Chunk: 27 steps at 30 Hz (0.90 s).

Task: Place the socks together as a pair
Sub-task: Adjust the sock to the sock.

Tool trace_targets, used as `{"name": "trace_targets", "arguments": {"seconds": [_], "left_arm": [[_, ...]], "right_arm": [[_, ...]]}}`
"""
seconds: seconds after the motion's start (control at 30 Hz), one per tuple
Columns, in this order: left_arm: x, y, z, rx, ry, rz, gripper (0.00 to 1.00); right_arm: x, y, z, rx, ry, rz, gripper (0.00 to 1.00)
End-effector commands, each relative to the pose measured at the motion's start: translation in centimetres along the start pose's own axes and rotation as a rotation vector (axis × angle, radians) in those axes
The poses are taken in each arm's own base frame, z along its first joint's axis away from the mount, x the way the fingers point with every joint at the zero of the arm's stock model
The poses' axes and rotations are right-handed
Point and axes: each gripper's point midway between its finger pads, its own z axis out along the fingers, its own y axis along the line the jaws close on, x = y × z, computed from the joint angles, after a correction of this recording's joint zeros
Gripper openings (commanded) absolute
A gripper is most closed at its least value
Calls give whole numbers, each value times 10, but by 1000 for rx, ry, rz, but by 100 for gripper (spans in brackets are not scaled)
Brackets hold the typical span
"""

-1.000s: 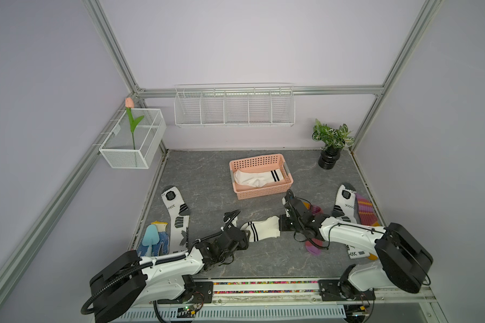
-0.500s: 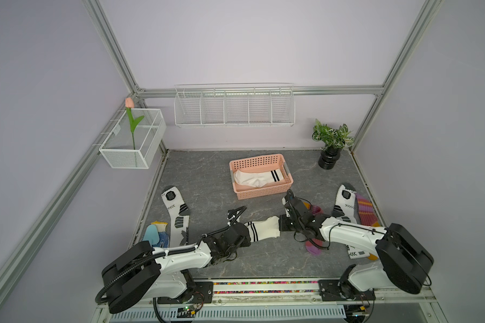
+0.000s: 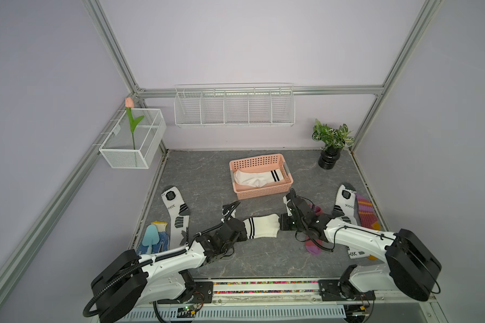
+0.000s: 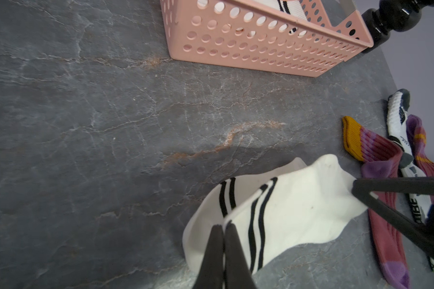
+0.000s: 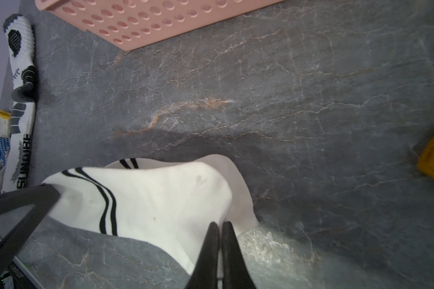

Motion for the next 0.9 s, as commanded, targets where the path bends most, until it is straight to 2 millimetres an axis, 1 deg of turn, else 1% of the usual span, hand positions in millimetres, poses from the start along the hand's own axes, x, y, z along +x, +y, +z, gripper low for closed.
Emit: {"name": "trace_targets", "arguments": {"seconds": [0.0,0.3,0.47,0.57,0.77,0.87], "left_arm": [[-3,0,3,-7,2,6,0],[4,2,14,-32,36,20,0],[5,2,17,-41,46,36,0],[3,5,17,-57,36,35,0],[3,4,18,-61,43,40,0],[5,4,20,-63,52,35,0]], "right_arm": [[9,-3,3,12,37,13,7],[19,-9,13,34,78,26,7],[19,-13,15,54,80,26,7],[18,-13,15,56,74,26,10],[17,-14,16,60,65,28,15],[16,-15,16,65,58,27,15]]}}
